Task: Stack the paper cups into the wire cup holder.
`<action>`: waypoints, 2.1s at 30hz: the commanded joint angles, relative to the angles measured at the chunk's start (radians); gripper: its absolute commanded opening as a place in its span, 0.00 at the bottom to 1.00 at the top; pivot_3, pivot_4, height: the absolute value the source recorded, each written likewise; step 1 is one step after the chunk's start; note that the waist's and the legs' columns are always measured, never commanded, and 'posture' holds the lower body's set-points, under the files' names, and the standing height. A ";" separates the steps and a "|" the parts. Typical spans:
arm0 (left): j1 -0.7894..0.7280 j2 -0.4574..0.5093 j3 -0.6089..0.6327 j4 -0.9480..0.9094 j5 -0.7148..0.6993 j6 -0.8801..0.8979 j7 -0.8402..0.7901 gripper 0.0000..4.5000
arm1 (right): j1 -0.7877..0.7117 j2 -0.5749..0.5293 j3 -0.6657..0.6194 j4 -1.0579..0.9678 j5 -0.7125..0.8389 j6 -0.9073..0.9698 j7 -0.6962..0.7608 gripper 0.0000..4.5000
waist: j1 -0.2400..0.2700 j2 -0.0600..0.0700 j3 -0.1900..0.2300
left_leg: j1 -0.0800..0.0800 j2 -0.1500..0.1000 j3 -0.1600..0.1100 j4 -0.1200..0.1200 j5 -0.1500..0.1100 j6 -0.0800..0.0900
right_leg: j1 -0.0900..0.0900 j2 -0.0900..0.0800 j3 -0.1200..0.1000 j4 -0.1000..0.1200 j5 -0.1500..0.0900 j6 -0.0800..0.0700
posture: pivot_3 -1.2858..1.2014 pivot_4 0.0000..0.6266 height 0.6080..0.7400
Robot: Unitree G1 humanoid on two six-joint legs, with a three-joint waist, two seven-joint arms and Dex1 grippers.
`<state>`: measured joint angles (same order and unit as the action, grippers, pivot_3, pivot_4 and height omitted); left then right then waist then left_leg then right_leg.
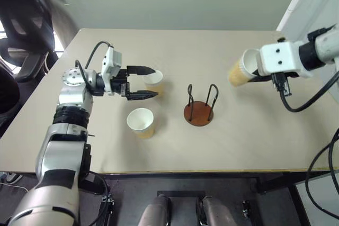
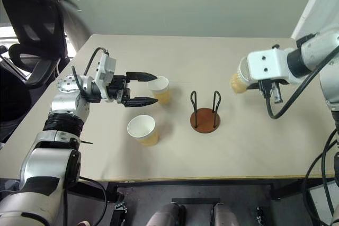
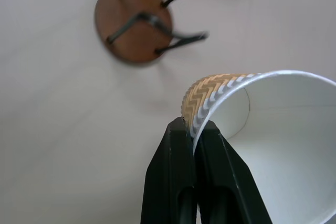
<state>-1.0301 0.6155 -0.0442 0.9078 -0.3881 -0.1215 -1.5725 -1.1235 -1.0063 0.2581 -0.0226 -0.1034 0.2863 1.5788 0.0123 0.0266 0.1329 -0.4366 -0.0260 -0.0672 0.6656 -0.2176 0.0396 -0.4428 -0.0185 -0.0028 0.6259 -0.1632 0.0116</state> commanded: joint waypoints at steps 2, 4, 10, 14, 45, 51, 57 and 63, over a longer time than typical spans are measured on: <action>-0.045 -0.008 -0.008 0.023 -0.012 -0.030 -0.042 1.00 | -0.060 0.022 -0.010 -0.070 0.027 0.075 0.003 0.01 | 0.001 0.000 0.000 | 0.000 0.000 0.000 0.000 0.000 0.000 | 0.000 0.000 0.000 0.000 0.000 0.000 | 0.52 0.24 1.00; -0.056 -0.018 -0.016 0.040 -0.010 -0.037 -0.042 1.00 | -0.061 0.038 -0.005 -0.110 0.040 0.116 0.002 0.01 | 0.001 0.000 0.000 | -0.001 0.000 0.000 0.000 0.000 0.000 | 0.000 0.000 0.000 0.000 0.000 0.000 | 0.52 0.24 1.00; -0.081 -0.039 -0.032 0.084 -0.005 -0.058 -0.042 1.00 | -0.045 0.085 0.025 -0.183 0.063 0.191 -0.010 0.01 | 0.001 0.000 0.000 | -0.001 0.000 0.000 0.000 0.000 0.000 | -0.001 0.000 0.000 0.000 0.000 0.000 | 0.52 0.24 1.00; -0.093 -0.044 -0.040 0.099 -0.005 -0.068 -0.042 1.00 | -0.015 0.097 0.057 -0.200 0.059 0.182 -0.011 0.01 | 0.001 0.000 0.000 | -0.001 0.000 0.000 0.000 0.000 0.000 | -0.001 0.000 0.000 0.000 0.000 0.000 | 0.52 0.24 1.00; -0.060 -0.004 -0.043 0.060 -0.018 -0.065 -0.042 1.00 | -0.039 0.175 0.145 -0.069 -0.022 -0.002 -0.005 0.01 | 0.000 0.000 0.000 | -0.002 0.000 0.000 0.001 0.000 0.000 | -0.002 0.000 0.000 0.001 0.000 0.000 | 0.52 0.24 1.00; -0.065 -0.005 -0.043 0.065 -0.014 -0.063 -0.042 1.00 | -0.027 0.167 0.143 -0.088 -0.015 0.000 0.018 0.01 | 0.000 0.000 0.000 | -0.002 0.000 0.000 0.001 0.000 0.000 | -0.002 0.000 0.000 0.001 0.000 0.000 | 0.52 0.24 1.00; -0.070 -0.009 -0.042 0.072 -0.007 -0.064 -0.042 1.00 | -0.016 0.191 0.145 -0.107 -0.022 0.017 -0.005 0.09 | -0.001 0.000 0.000 | -0.002 0.000 0.000 0.001 0.001 -0.001 | -0.002 0.000 0.000 0.001 0.000 0.000 | 0.52 0.24 1.00; -0.067 -0.007 -0.040 0.070 -0.008 -0.062 -0.042 1.00 | -0.009 0.211 0.141 -0.125 -0.022 0.042 -0.028 0.50 | 0.000 0.000 0.000 | -0.002 0.000 0.000 0.001 0.001 -0.001 | -0.002 0.000 0.000 0.001 0.000 0.000 | 0.52 0.24 1.00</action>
<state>-1.0825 0.5991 -0.0957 0.9912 -0.3892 -0.1762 -1.5731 -1.1269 -0.7954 0.4117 -0.1188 -0.1235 0.3182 1.5680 0.0121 0.0265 0.1329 -0.4385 -0.0264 -0.0671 0.6668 -0.2170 0.0389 -0.4452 -0.0185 -0.0029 0.6270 -0.1628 0.0118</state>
